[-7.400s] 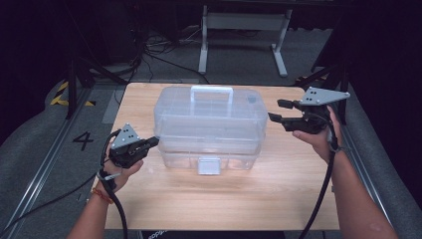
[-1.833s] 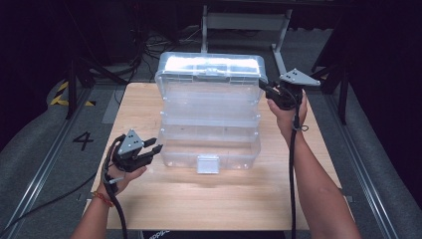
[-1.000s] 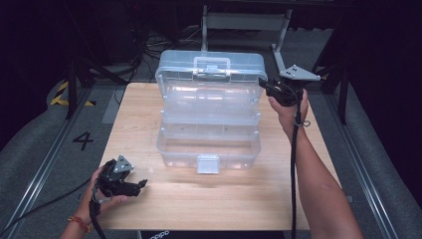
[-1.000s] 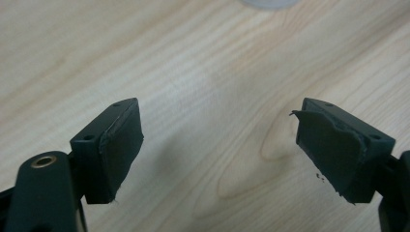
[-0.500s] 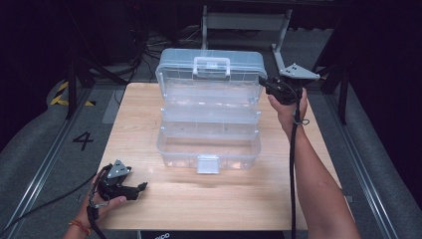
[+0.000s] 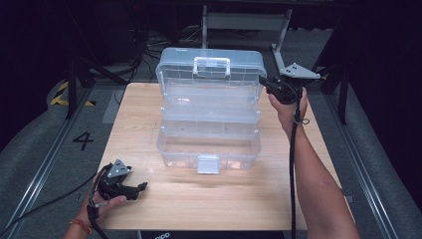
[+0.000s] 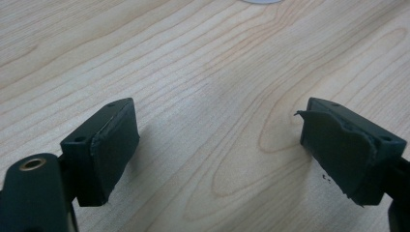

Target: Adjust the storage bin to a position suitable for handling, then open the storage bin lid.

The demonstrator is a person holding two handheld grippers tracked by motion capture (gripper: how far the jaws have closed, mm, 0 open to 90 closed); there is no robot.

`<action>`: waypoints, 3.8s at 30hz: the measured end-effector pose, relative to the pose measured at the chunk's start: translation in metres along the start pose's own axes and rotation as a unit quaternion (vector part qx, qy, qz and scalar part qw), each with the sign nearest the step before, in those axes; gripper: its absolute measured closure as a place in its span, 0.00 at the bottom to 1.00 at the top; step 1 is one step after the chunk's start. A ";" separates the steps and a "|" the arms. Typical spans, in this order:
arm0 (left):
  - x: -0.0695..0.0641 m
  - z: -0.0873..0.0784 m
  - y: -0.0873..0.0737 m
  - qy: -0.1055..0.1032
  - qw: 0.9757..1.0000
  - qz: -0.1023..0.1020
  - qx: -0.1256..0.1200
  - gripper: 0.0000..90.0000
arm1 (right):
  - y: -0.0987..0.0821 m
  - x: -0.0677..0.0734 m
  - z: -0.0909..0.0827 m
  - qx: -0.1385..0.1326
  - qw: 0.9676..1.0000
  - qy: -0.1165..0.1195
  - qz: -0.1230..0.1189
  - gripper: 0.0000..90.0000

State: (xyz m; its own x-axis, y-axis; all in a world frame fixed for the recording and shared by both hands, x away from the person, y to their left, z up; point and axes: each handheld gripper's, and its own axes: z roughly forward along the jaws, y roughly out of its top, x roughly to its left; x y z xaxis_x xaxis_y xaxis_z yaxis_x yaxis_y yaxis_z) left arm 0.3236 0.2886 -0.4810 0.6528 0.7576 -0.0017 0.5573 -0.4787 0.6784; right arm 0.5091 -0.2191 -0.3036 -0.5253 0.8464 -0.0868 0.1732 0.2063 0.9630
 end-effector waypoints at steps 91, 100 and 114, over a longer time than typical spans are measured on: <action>0.000 0.001 -0.001 -0.002 1.000 -0.003 -0.003 0.15 | 0.015 -0.050 0.075 0.067 0.995 0.006 0.071 0.92; 0.001 0.001 0.000 0.001 1.000 0.004 -0.003 0.15 | 0.017 -0.057 0.086 0.093 0.992 0.013 0.080 0.91; 0.001 0.000 0.001 -0.001 1.000 0.003 0.001 0.15 | 0.002 -0.057 0.111 0.135 0.989 0.000 0.065 1.00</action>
State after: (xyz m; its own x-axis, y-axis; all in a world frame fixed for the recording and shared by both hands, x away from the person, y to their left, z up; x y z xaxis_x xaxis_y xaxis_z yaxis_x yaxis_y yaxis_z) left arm 0.3248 0.2892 -0.4806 0.6572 0.7537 0.0021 0.5542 -0.4851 0.6764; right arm 0.6316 -0.2120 -0.3249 -0.4846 0.8741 0.0339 0.4559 0.2193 0.8626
